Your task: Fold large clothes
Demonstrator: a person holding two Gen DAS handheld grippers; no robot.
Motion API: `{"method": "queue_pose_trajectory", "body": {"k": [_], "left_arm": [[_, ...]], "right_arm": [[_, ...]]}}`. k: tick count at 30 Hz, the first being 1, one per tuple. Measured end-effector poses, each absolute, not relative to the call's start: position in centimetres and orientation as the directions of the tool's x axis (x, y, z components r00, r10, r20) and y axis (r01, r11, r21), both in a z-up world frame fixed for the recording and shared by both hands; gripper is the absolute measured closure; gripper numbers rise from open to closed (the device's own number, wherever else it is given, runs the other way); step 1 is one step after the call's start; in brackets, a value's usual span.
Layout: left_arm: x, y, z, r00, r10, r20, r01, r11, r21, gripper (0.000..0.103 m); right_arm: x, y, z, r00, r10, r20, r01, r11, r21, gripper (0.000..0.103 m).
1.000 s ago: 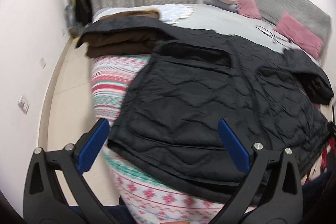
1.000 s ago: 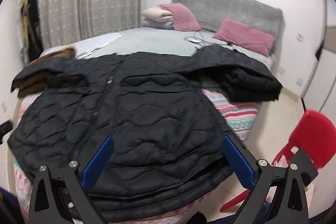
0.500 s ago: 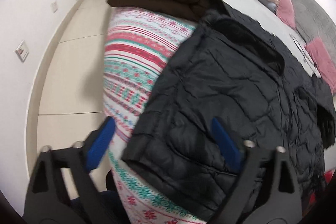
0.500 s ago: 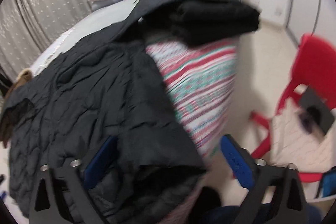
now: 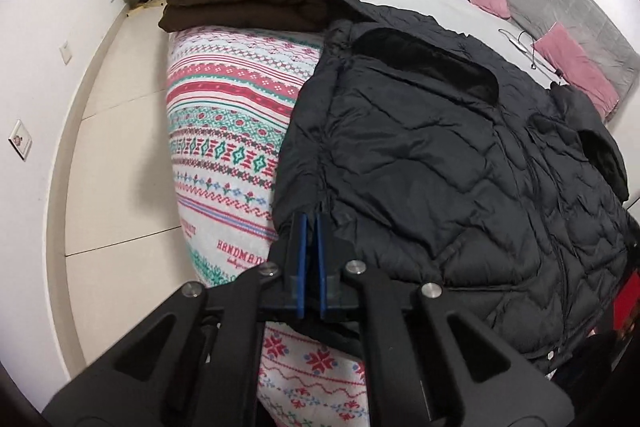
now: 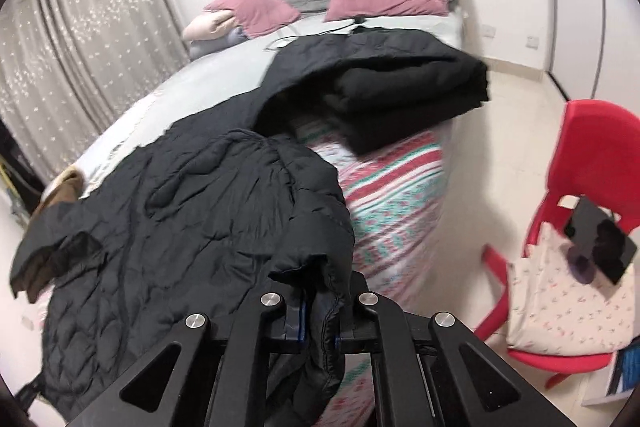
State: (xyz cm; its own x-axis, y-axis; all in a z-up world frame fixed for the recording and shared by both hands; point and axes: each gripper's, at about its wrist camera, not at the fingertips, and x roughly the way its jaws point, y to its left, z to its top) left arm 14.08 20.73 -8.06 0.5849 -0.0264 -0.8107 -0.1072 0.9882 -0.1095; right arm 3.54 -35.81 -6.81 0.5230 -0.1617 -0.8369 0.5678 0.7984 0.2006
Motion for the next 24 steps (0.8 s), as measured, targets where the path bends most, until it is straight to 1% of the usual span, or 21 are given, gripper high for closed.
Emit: {"method": "queue_pose_trajectory", "body": {"k": [2, 3, 5, 6, 7, 8, 9, 10, 11, 13, 15, 17, 18, 20, 21, 22, 24], "left_arm": [[14.6, 21.0, -7.7, 0.587, 0.005, -0.809, -0.130, 0.988, -0.088, 0.096], [14.4, 21.3, -7.2, 0.598, 0.026, -0.801, -0.145, 0.986, -0.077, 0.095], [14.2, 21.9, -6.0, 0.622, 0.070, -0.780, -0.179, 0.982, -0.054, 0.078], [14.4, 22.2, -5.4, 0.632, 0.076, -0.771, -0.190, 0.980, -0.059, 0.056], [14.4, 22.2, -4.9, 0.642, 0.078, -0.762, -0.200, 0.977, -0.068, 0.043], [14.6, 22.0, -4.2, 0.656, 0.079, -0.751, -0.211, 0.974, -0.081, 0.040], [15.0, 21.6, -3.6, 0.662, 0.069, -0.747, -0.208, 0.974, -0.094, 0.040], [15.6, 20.9, -3.0, 0.662, 0.050, -0.748, -0.189, 0.977, -0.103, 0.040], [16.3, 19.8, -2.4, 0.663, 0.022, -0.749, -0.158, 0.981, -0.111, 0.039], [17.5, 17.7, -1.1, 0.666, -0.020, -0.746, -0.105, 0.987, -0.119, 0.034], [19.1, 15.7, 0.4, 0.673, -0.059, -0.738, -0.065, 0.988, -0.138, 0.028], [20.2, 14.5, 1.6, 0.689, -0.060, -0.723, -0.049, 0.990, -0.130, 0.027], [21.2, 13.8, 2.4, 0.702, -0.042, -0.711, -0.047, 0.993, -0.106, 0.026], [22.7, 12.6, 3.2, 0.716, -0.045, -0.697, -0.021, 0.996, -0.086, 0.024], [23.5, 12.2, 3.4, 0.722, -0.042, -0.690, -0.015, 0.997, -0.077, 0.023], [24.0, 12.0, 3.2, 0.730, -0.037, -0.683, -0.019, 0.997, -0.074, 0.022], [24.7, 11.6, 1.8, 0.744, -0.036, -0.667, -0.025, 0.996, -0.081, 0.021]], "right_arm": [[4.4, -34.6, -8.2, 0.473, -0.136, -0.871, 0.529, 0.834, 0.157, 0.095], [4.7, -34.1, -8.8, 0.456, -0.117, -0.882, 0.502, 0.853, 0.146, 0.091], [4.7, -33.7, -8.4, 0.466, -0.125, -0.876, 0.490, 0.861, 0.138, 0.091], [4.4, -34.3, -7.5, 0.492, -0.137, -0.860, 0.506, 0.849, 0.154, 0.087], [4.3, -35.0, -6.8, 0.510, -0.136, -0.849, 0.520, 0.835, 0.178, 0.084], [4.1, -35.9, -6.0, 0.531, -0.132, -0.837, 0.537, 0.817, 0.212, 0.071], [3.9, -37.1, -5.0, 0.559, -0.130, -0.819, 0.555, 0.792, 0.253, 0.062], [4.1, -38.1, -4.3, 0.581, -0.127, -0.804, 0.562, 0.777, 0.283, 0.041], [4.7, -39.2, -3.4, 0.608, -0.096, -0.788, 0.548, 0.770, 0.328, 0.033], [6.3, -41.2, -2.6, 0.657, -0.007, -0.754, 0.497, 0.756, 0.426, 0.033], [8.3, -43.5, -2.0, 0.691, 0.027, -0.723, 0.481, 0.729, 0.487, 0.033], [10.7, -46.5, -2.1, 0.697, 0.035, -0.716, 0.498, 0.695, 0.518, 0.033], [11.6, -47.5, -2.3, 0.699, 0.051, -0.714, 0.498, 0.682, 0.536, 0.033], [13.7, -50.4, -3.5, 0.701, 0.136, -0.700, 0.496, 0.612, 0.616, 0.033], [14.6, -52.3, -4.5, 0.713, 0.178, -0.679, 0.497, 0.554, 0.667, 0.033], [15.1, -53.6, -5.1, 0.721, 0.182, -0.668, 0.508, 0.516, 0.689, 0.033], [16.0, -56.1, -6.5, 0.725, 0.134, -0.676, 0.558, 0.461, 0.690, 0.033]]}}
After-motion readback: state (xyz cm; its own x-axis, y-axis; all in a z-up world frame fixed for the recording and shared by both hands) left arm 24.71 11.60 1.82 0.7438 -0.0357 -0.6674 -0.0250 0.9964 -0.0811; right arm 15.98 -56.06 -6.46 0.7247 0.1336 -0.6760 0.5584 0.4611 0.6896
